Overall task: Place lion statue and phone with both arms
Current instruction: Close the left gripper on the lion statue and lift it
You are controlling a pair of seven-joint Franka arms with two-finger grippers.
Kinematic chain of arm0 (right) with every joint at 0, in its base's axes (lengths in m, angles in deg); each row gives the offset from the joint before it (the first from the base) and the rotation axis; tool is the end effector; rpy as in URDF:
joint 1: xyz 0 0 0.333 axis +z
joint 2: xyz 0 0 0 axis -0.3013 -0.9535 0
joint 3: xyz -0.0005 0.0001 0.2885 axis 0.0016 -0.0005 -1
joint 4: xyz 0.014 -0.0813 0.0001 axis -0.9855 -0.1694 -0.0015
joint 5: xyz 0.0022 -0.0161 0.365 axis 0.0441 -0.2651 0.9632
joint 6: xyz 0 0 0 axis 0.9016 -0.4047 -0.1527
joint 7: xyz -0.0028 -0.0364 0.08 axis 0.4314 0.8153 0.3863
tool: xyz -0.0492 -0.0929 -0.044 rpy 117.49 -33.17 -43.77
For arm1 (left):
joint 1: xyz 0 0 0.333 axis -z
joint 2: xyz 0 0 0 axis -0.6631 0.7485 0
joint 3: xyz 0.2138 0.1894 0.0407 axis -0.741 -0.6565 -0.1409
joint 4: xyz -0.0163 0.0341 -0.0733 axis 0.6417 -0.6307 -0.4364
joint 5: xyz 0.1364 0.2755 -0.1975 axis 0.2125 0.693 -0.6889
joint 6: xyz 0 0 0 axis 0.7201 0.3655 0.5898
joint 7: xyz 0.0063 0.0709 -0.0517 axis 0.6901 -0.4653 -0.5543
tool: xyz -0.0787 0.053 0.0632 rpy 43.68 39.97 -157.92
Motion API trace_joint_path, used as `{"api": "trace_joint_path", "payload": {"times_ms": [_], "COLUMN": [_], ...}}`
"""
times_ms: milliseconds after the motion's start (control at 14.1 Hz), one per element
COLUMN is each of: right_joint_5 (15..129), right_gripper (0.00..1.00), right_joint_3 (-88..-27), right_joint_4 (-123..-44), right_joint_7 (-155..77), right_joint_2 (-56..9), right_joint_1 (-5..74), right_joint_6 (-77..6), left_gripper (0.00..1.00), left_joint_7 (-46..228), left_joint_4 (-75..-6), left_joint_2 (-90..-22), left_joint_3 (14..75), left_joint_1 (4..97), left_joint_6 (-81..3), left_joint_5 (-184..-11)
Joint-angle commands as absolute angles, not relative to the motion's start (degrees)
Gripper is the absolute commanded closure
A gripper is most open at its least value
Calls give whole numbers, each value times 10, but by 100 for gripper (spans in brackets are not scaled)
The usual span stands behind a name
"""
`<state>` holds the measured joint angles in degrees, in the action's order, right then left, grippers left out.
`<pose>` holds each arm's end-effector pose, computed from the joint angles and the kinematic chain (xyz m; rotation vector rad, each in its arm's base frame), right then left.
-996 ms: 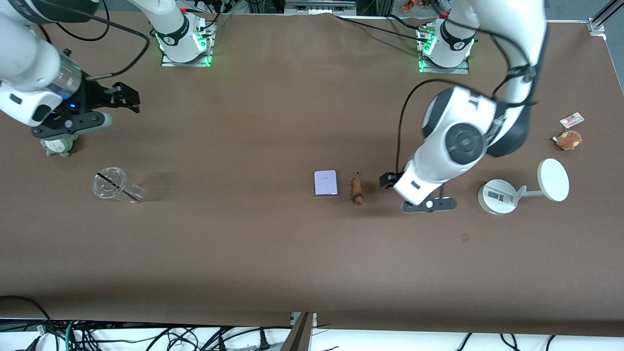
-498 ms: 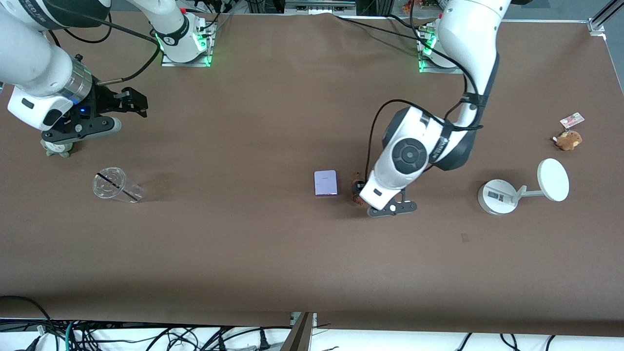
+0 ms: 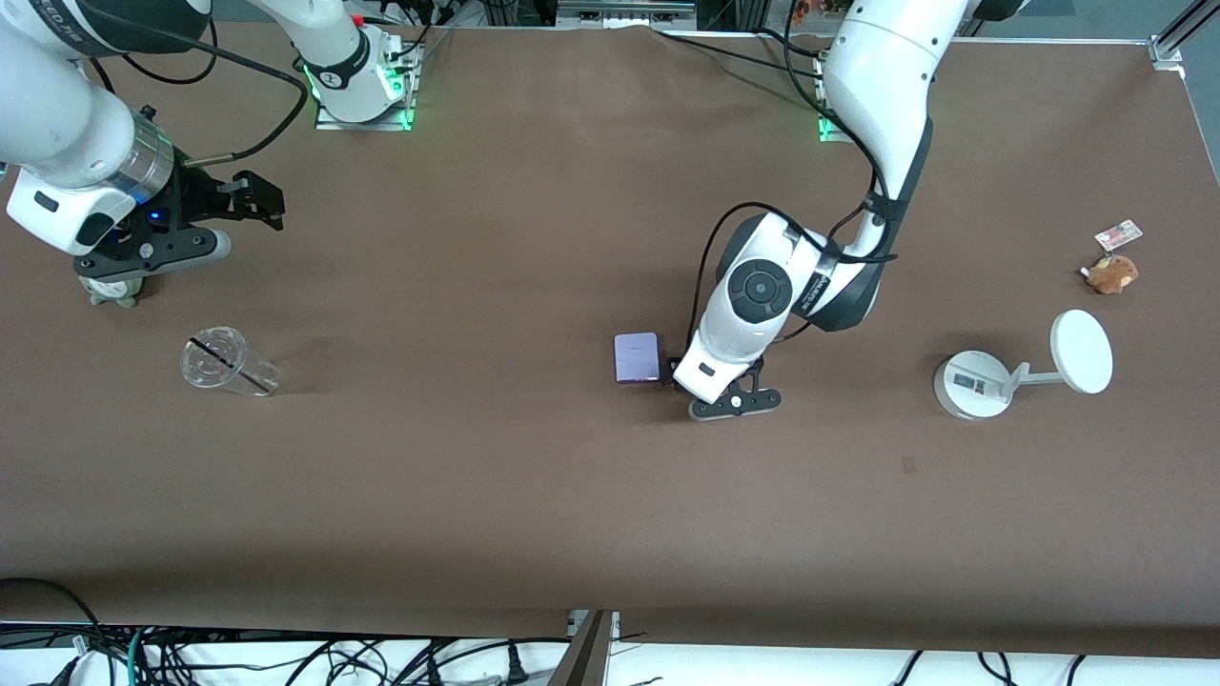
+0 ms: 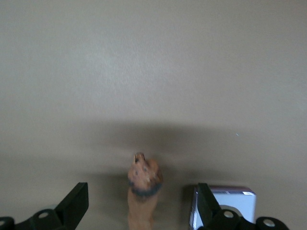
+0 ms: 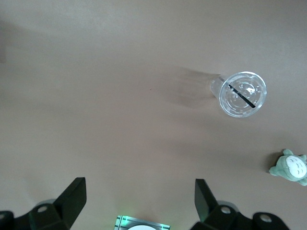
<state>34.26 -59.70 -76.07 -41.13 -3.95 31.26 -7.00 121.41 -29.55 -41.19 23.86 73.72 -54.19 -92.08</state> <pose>0.5246 0.0985 0.5371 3.0855 0.3701 -0.2323 0.5804 -0.3398 0.2278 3.0850 0.2333 0.0522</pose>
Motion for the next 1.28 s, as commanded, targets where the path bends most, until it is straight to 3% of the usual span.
{"api": "trace_joint_path", "payload": {"times_ms": [0, 711, 782, 925, 1138, 1209], "right_joint_5": [342, 342, 343, 343, 343, 343], "right_gripper": [0, 0, 0, 0, 0, 0], "right_joint_3": [-596, -596, -596, -596, -596, -596], "right_joint_4": [-748, -748, -748, -748, -748, -748], "right_joint_7": [-410, -409, -408, -409, -409, -409], "right_joint_2": [-44, -44, -44, -44, -44, -44], "right_joint_1": [313, 312, 312, 312, 312, 312], "right_joint_6": [-61, -58, -58, -59, -61, -62], "left_gripper": [0, 0, 7, 52, 100, 100], "left_joint_7": [1218, 1220, 1220, 1220, 1223, 1222], "left_joint_4": [-297, -322, -326, -331, -331, -331], "left_joint_2": [-402, -390, -391, -395, -397, -404], "left_joint_3": [230, 230, 230, 230, 231, 231], "left_joint_1": [750, 769, 772, 772, 771, 767], "left_joint_6": [-558, -579, -579, -579, -576, -573], "left_joint_5": [-896, -867, -866, -862, -861, -861]}}
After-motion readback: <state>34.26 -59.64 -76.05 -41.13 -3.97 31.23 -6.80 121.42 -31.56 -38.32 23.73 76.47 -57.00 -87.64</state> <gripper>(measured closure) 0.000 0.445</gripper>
